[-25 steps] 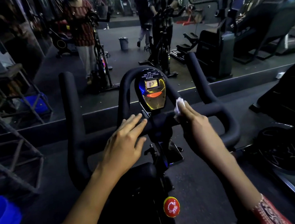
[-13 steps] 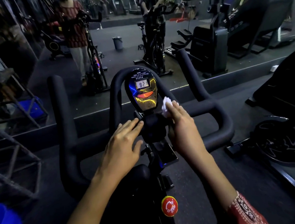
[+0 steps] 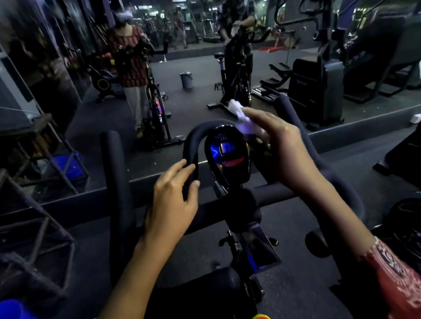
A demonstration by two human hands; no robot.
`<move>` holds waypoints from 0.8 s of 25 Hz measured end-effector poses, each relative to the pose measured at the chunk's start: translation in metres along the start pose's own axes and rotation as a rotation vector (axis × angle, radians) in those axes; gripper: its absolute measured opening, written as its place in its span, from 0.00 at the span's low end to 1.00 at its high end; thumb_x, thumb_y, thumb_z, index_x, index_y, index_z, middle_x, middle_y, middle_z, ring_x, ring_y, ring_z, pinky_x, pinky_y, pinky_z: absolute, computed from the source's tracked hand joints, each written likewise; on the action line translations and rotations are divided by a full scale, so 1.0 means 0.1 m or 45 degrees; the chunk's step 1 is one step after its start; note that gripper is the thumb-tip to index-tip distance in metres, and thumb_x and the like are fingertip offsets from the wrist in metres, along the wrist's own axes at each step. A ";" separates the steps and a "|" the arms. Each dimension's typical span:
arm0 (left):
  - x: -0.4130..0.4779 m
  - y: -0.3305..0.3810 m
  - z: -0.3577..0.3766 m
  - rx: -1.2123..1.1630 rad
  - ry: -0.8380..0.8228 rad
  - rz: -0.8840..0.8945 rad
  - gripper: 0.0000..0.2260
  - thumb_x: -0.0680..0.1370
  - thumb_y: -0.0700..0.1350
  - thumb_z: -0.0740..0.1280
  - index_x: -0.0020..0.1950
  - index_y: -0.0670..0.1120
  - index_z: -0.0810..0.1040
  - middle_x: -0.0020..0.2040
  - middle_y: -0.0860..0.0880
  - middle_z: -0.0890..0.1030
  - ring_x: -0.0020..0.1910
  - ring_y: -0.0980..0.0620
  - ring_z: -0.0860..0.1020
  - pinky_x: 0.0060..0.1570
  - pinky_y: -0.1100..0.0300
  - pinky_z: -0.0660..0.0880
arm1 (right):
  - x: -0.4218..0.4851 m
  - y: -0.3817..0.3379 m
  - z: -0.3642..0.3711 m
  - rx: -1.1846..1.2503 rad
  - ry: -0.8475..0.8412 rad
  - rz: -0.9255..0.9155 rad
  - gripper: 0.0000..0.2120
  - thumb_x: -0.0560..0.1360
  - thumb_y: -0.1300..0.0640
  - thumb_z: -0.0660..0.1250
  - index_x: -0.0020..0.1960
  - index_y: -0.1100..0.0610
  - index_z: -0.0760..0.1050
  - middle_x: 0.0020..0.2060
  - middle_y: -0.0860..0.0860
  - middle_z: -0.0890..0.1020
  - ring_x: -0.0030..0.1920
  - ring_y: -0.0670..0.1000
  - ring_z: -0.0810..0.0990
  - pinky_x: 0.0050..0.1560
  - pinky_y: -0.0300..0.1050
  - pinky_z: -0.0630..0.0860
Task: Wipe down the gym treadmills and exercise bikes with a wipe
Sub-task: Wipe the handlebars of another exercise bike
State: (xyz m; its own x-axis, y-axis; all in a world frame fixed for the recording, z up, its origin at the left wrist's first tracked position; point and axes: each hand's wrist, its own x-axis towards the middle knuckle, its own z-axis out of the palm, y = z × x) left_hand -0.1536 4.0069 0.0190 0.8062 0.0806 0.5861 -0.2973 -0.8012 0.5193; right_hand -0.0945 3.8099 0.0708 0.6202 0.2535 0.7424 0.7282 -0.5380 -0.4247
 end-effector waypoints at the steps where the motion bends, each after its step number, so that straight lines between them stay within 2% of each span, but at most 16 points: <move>1: 0.10 -0.02 -0.01 -0.007 0.027 0.000 0.14 0.74 0.34 0.69 0.60 0.36 0.79 0.61 0.39 0.78 0.61 0.42 0.76 0.62 0.61 0.68 | 0.20 0.04 0.06 0.019 -0.070 -0.062 0.25 0.70 0.74 0.65 0.66 0.67 0.72 0.63 0.61 0.76 0.64 0.56 0.75 0.65 0.37 0.69; 3: 0.32 -0.05 0.00 -0.022 0.065 -0.016 0.14 0.74 0.34 0.69 0.60 0.35 0.78 0.59 0.38 0.79 0.60 0.42 0.77 0.60 0.67 0.65 | 0.60 0.14 0.19 -0.014 -0.286 -0.156 0.24 0.72 0.71 0.64 0.69 0.66 0.69 0.66 0.62 0.74 0.65 0.54 0.72 0.64 0.28 0.62; 4: 0.44 -0.06 0.02 -0.034 0.073 -0.041 0.15 0.75 0.34 0.68 0.61 0.34 0.77 0.60 0.38 0.79 0.60 0.42 0.77 0.60 0.69 0.63 | 0.78 0.17 0.24 -0.044 -0.421 -0.163 0.23 0.74 0.69 0.64 0.69 0.65 0.69 0.65 0.61 0.74 0.64 0.53 0.73 0.61 0.27 0.63; 7: 0.76 -0.08 0.08 -0.079 0.037 -0.125 0.16 0.77 0.36 0.66 0.65 0.35 0.74 0.64 0.39 0.76 0.65 0.44 0.73 0.61 0.72 0.59 | 1.14 0.26 0.34 -0.024 -0.982 0.053 0.12 0.80 0.62 0.62 0.62 0.64 0.75 0.50 0.52 0.80 0.48 0.42 0.75 0.49 0.34 0.69; 8: 0.85 -0.08 0.11 -0.092 0.010 -0.143 0.16 0.78 0.37 0.65 0.65 0.36 0.74 0.64 0.39 0.76 0.65 0.44 0.73 0.60 0.70 0.61 | 1.22 0.28 0.37 0.004 -1.144 0.140 0.13 0.82 0.56 0.60 0.59 0.63 0.77 0.49 0.48 0.80 0.46 0.38 0.75 0.49 0.34 0.71; 9: 0.91 -0.09 0.13 -0.097 -0.014 -0.159 0.15 0.78 0.38 0.65 0.64 0.37 0.76 0.63 0.40 0.77 0.64 0.44 0.75 0.59 0.68 0.63 | 1.28 0.31 0.40 -0.001 -1.229 0.201 0.19 0.82 0.51 0.57 0.59 0.64 0.77 0.52 0.48 0.81 0.48 0.38 0.75 0.50 0.36 0.73; 10: 0.95 -0.09 0.15 -0.101 -0.028 -0.180 0.13 0.78 0.38 0.65 0.62 0.38 0.78 0.60 0.39 0.79 0.60 0.43 0.77 0.56 0.63 0.66 | 1.31 0.38 0.44 -0.034 -1.254 0.180 0.22 0.82 0.48 0.56 0.61 0.64 0.77 0.54 0.50 0.81 0.48 0.38 0.74 0.50 0.38 0.73; 11: 0.98 -0.08 0.17 -0.109 -0.028 -0.202 0.12 0.78 0.39 0.65 0.60 0.38 0.79 0.56 0.39 0.81 0.56 0.42 0.78 0.53 0.59 0.68 | 1.35 0.45 0.49 -0.039 -1.239 0.073 0.20 0.81 0.50 0.59 0.62 0.64 0.77 0.53 0.52 0.82 0.46 0.38 0.72 0.49 0.38 0.72; 13: 1.02 -0.06 0.22 -0.155 -0.010 -0.219 0.10 0.78 0.41 0.66 0.56 0.39 0.82 0.50 0.39 0.83 0.50 0.41 0.80 0.48 0.54 0.71 | 1.33 0.56 0.55 -0.013 -1.126 -0.160 0.13 0.77 0.55 0.69 0.59 0.58 0.80 0.44 0.52 0.84 0.43 0.36 0.69 0.49 0.41 0.74; 14: 1.05 -0.05 0.24 -0.178 -0.005 -0.208 0.09 0.78 0.41 0.66 0.55 0.40 0.82 0.49 0.40 0.83 0.50 0.42 0.80 0.48 0.54 0.71 | 1.31 0.61 0.54 -0.005 -1.075 -0.171 0.12 0.75 0.56 0.71 0.57 0.57 0.81 0.40 0.51 0.83 0.43 0.35 0.68 0.51 0.41 0.76; 15: 1.08 -0.03 0.27 -0.190 -0.004 -0.185 0.09 0.78 0.41 0.67 0.55 0.40 0.82 0.50 0.41 0.83 0.50 0.43 0.80 0.48 0.55 0.71 | 1.29 0.64 0.51 0.029 -1.039 -0.151 0.10 0.74 0.58 0.72 0.54 0.59 0.82 0.36 0.47 0.82 0.42 0.32 0.67 0.49 0.36 0.75; 16: 1.12 -0.02 0.30 -0.194 -0.011 -0.151 0.09 0.77 0.40 0.68 0.55 0.39 0.82 0.51 0.41 0.83 0.52 0.44 0.80 0.49 0.57 0.70 | 1.25 0.64 0.46 0.033 -0.991 -0.147 0.09 0.74 0.59 0.72 0.52 0.62 0.82 0.32 0.43 0.80 0.39 0.29 0.66 0.45 0.29 0.71; 17: 1.16 -0.02 0.33 -0.191 -0.026 -0.104 0.09 0.76 0.39 0.69 0.55 0.39 0.82 0.53 0.41 0.83 0.53 0.44 0.79 0.50 0.59 0.70 | 1.22 0.64 0.40 -0.003 -0.935 -0.138 0.09 0.74 0.59 0.72 0.52 0.63 0.82 0.28 0.44 0.77 0.38 0.29 0.64 0.39 0.26 0.67; 18: 1.20 -0.02 0.36 -0.182 -0.056 -0.051 0.10 0.76 0.39 0.69 0.56 0.39 0.82 0.54 0.40 0.83 0.54 0.44 0.79 0.50 0.61 0.69 | 1.18 0.63 0.36 -0.075 -0.897 -0.105 0.11 0.74 0.57 0.71 0.54 0.63 0.82 0.27 0.46 0.75 0.39 0.30 0.62 0.37 0.27 0.66; 20: 1.28 -0.04 0.40 -0.157 -0.124 0.035 0.13 0.75 0.39 0.70 0.59 0.39 0.80 0.55 0.41 0.82 0.55 0.45 0.79 0.53 0.65 0.68 | 1.12 0.72 0.25 -0.264 -0.885 0.000 0.15 0.75 0.53 0.70 0.58 0.60 0.81 0.30 0.51 0.78 0.43 0.36 0.63 0.37 0.35 0.68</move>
State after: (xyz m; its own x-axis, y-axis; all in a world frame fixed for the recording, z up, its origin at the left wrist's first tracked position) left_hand -0.0281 3.9968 0.0668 0.8410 -0.0035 0.5411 -0.3759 -0.7230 0.5796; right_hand 0.0342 3.8195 0.1102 0.7122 0.6691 0.2122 0.7009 -0.6615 -0.2666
